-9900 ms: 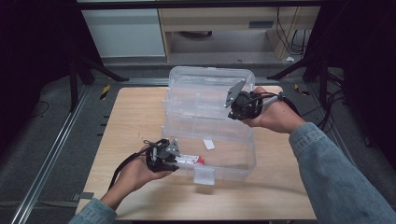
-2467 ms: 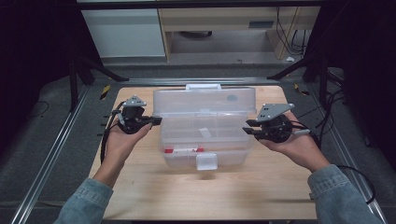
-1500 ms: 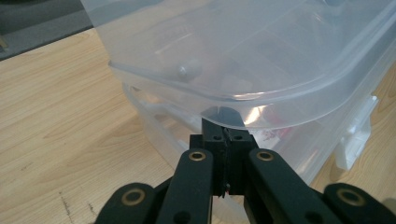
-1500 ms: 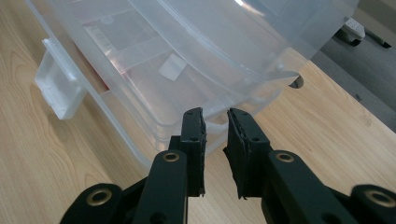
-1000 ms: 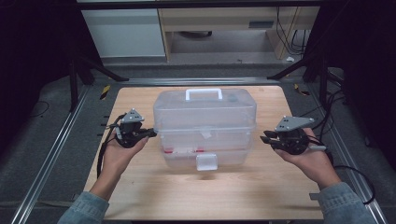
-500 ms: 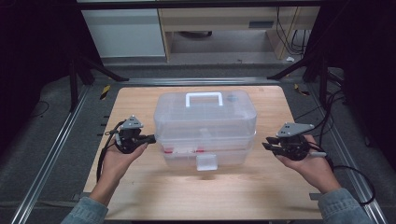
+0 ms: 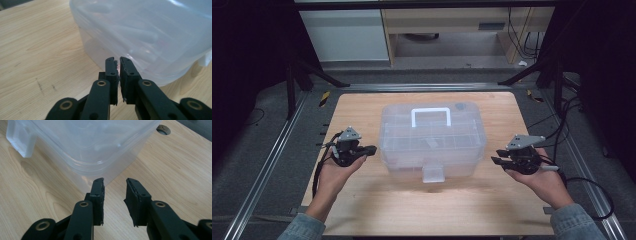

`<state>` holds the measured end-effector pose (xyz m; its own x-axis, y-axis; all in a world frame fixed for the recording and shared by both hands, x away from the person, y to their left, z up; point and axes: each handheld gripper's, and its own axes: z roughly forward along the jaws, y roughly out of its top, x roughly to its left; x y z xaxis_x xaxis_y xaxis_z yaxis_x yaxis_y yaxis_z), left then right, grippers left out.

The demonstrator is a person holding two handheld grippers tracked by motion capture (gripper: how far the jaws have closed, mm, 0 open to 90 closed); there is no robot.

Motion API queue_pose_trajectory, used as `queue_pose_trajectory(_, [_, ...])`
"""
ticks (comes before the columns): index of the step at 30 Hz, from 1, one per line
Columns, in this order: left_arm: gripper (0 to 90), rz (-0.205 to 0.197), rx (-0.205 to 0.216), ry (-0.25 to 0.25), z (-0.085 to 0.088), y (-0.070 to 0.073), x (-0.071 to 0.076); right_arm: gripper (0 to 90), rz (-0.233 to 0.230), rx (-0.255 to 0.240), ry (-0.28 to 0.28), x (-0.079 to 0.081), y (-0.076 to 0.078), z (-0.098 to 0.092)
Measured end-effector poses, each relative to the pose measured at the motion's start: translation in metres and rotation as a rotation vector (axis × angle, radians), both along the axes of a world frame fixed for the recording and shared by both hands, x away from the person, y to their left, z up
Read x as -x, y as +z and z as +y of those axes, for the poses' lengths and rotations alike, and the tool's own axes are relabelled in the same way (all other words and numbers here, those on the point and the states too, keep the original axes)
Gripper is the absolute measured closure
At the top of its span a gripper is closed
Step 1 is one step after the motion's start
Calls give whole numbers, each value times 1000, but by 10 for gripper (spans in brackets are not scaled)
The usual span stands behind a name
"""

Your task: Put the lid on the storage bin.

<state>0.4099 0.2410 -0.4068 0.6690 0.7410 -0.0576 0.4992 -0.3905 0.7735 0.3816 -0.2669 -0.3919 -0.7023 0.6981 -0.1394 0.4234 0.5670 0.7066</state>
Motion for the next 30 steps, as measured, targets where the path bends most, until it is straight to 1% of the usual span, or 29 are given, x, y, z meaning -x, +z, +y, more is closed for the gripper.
queue_pose_trajectory(2, [826,-6,-11,16,2,-2,0,640,1,-3,-4,0,-1,0])
queue_pose_trajectory(4, [789,-12,-21,24,5,-3,1,611,2,-4,-9,0,-2,-1])
queue_pose_trajectory(5, [775,-14,-21,29,6,-3,1,597,0,-4,-14,-1,-3,-1])
queue_pose_trajectory(6, [742,-16,-22,35,8,-4,0,587,1,-6,-19,-1,-4,-2])
queue_pose_trajectory(7, [742,-17,-18,40,9,-4,1,571,2,-6,-23,-1,-5,-2])
queue_pose_trajectory(8, [698,-18,-17,50,12,-5,1,540,2,-10,-31,-2,-6,-2])
queue_pose_trajectory(9, [685,-19,-19,54,13,-6,1,517,3,-12,-39,-2,-7,-2])
queue_pose_trajectory(11, [645,-20,-39,64,16,-8,1,485,4,-18,-50,-3,-9,-2])
queue_pose_trajectory(12, [610,-24,-66,76,17,-9,1,466,7,-23,-54,-4,-10,-3])
queue_pose_trajectory(13, [563,-26,-75,86,17,-11,1,446,7,-22,-63,-5,-11,-3])
queue_pose_trajectory(14, [518,-26,-75,86,17,-11,1,446,7,-22,-63,-5,-11,-3])
queue_pose_trajectory(15, [518,-27,-85,92,18,-13,1,426,8,-24,-69,-5,-13,-4])
queue_pose_trajectory(16, [473,-27,-100,98,19,-16,0,408,6,-24,-79,-6,-14,-4])
queue_pose_trajectory(18, [371,-27,-125,114,20,-19,-1,358,5,-26,-93,-7,-15,-6])
queue_pose_trajectory(19, [314,-27,-146,123,21,-21,-2,329,6,-24,-100,-8,-16,-7])
queue_pose_trajectory(21, [234,-26,-157,129,21,-23,-3,267,1,-24,-116,-9,-17,-9])
queue_pose_trajectory(22, [198,-23,-171,140,22,-26,-5,237,0,-26,-123,-10,-17,-9])
queue_pose_trajectory(23, [145,-19,-179,151,22,-27,-6,196,0,-31,-134,-12,-17,-11])
queue_pose_trajectory(25, [101,-10,-176,167,24,-30,-8,136,-4,-38,-154,-15,-17,-13])
queue_pose_trajectory(27, [76,2,-168,174,26,-32,-10,99,-5,-45,-168,-19,-18,-16])
queue_pose_trajectory(30, [57,13,-167,174,30,-37,-12,95,-11,-56,-181,-24,-18,-19])
